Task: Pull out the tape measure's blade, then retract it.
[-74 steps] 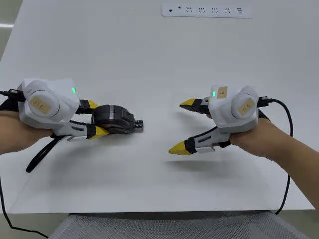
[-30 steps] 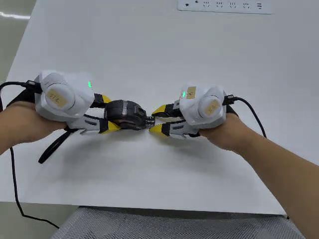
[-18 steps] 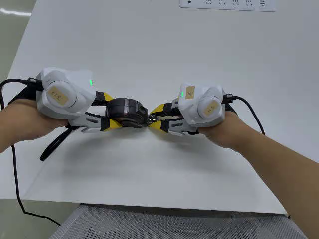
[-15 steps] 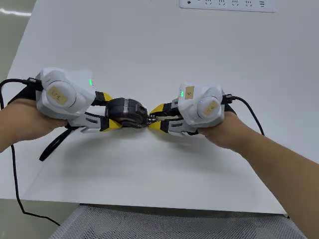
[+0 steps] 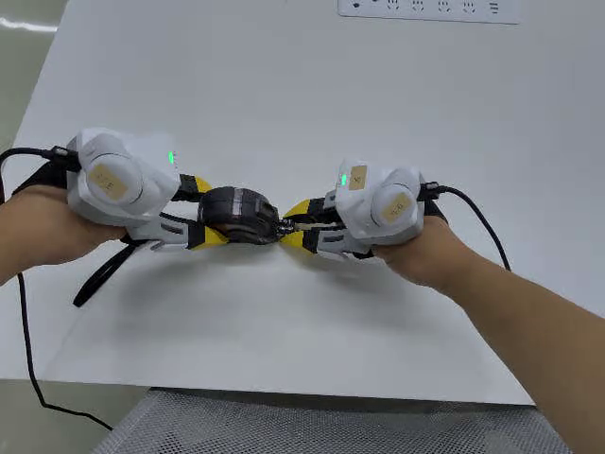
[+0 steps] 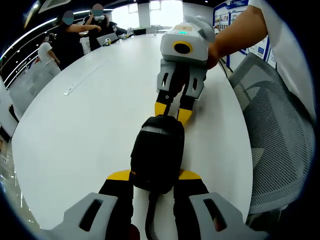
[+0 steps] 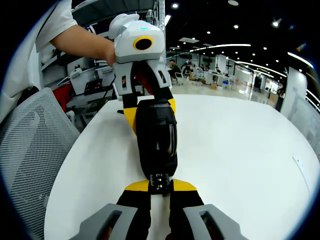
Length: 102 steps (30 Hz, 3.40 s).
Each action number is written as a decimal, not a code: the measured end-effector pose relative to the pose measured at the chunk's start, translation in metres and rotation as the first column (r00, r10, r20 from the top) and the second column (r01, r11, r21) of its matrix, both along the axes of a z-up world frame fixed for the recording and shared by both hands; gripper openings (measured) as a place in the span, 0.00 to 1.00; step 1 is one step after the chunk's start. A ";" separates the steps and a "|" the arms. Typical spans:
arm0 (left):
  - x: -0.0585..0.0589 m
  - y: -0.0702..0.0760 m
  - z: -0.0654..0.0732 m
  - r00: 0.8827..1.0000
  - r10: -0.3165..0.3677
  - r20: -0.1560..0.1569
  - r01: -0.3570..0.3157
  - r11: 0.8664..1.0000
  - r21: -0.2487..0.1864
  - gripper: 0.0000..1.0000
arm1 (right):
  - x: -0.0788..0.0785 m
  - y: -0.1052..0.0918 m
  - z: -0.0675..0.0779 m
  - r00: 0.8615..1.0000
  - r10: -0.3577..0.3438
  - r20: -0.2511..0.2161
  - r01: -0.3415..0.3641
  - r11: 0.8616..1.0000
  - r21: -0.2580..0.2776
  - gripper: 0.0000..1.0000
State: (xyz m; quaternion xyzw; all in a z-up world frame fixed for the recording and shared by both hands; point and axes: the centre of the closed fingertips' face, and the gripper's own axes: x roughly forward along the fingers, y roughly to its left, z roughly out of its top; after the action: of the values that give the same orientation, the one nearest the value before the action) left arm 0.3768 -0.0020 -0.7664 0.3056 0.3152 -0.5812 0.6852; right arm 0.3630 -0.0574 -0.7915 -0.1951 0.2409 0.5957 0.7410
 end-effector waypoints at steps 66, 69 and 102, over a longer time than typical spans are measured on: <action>0.000 0.002 0.000 1.000 0.010 -0.004 -0.010 1.000 0.007 0.25 | -0.012 -0.101 0.007 0.994 -0.103 0.020 0.104 0.993 -0.063 0.09; 0.000 0.002 0.000 1.000 0.008 -0.005 -0.008 1.000 0.007 0.25 | -0.013 -0.105 0.006 0.993 -0.113 0.021 0.114 0.991 -0.066 0.09; 0.000 0.000 0.000 1.000 0.001 -0.001 -0.001 1.000 0.013 0.25 | -0.019 -0.163 0.002 0.983 -0.183 0.033 0.185 0.975 -0.124 0.09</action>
State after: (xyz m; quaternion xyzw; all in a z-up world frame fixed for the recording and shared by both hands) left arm 0.3766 -0.0021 -0.7664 0.3094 0.3196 -0.5790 0.6833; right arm 0.3435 -0.2208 -0.7899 -0.2248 0.2874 0.5061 0.7815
